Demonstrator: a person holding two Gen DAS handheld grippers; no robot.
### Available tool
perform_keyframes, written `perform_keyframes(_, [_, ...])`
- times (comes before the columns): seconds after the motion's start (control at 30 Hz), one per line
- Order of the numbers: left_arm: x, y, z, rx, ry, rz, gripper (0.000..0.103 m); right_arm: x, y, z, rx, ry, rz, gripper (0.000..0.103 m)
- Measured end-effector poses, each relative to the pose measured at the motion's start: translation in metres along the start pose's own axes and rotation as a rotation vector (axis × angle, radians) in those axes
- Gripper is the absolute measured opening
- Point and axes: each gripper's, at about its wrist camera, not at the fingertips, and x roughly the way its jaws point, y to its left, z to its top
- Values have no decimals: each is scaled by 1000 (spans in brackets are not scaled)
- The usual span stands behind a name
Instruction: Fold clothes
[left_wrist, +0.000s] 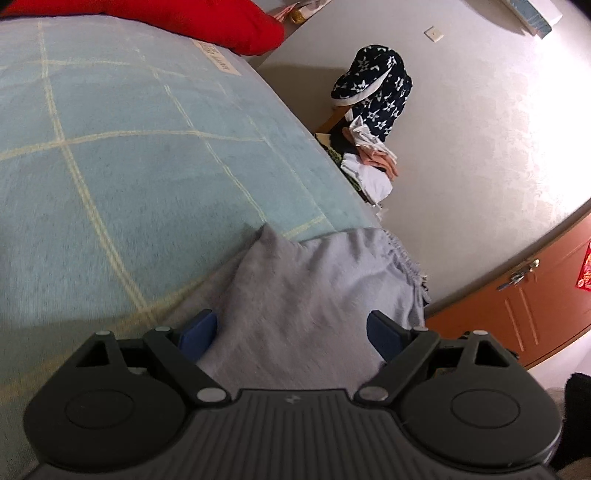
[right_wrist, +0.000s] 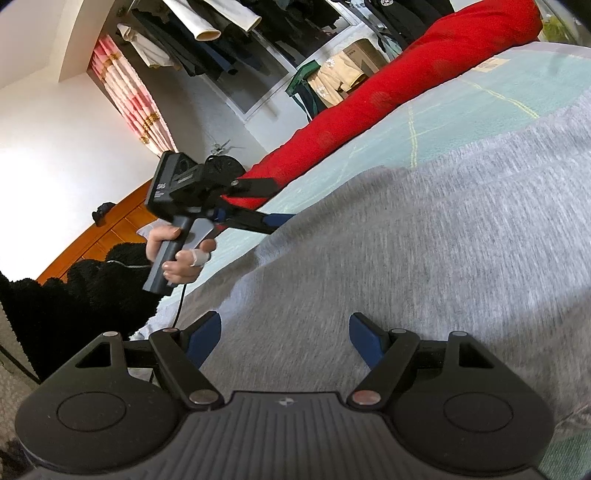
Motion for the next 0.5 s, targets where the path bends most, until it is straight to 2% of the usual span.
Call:
perform_keyframes(0.1, [0,-7,-8,41,14,-15,88,1,-1,1,3,0,5,81])
perform_keyframes(0.2, [7,-10,-6,103,24,36,88,2,-2,2,3,-1,6,81])
perform_keyframes(0.27, [12,-5,1,105,28,39,88,2,-2,2,1,0,6,82])
perform_keyframes(0.37, [25,13,19,53,52,-29,89,2,-2,2,0,0,6,82])
perform_keyframes(0.5, [50,25,36,-26,63,-208,92,2,-2,1,-2,0,9,83])
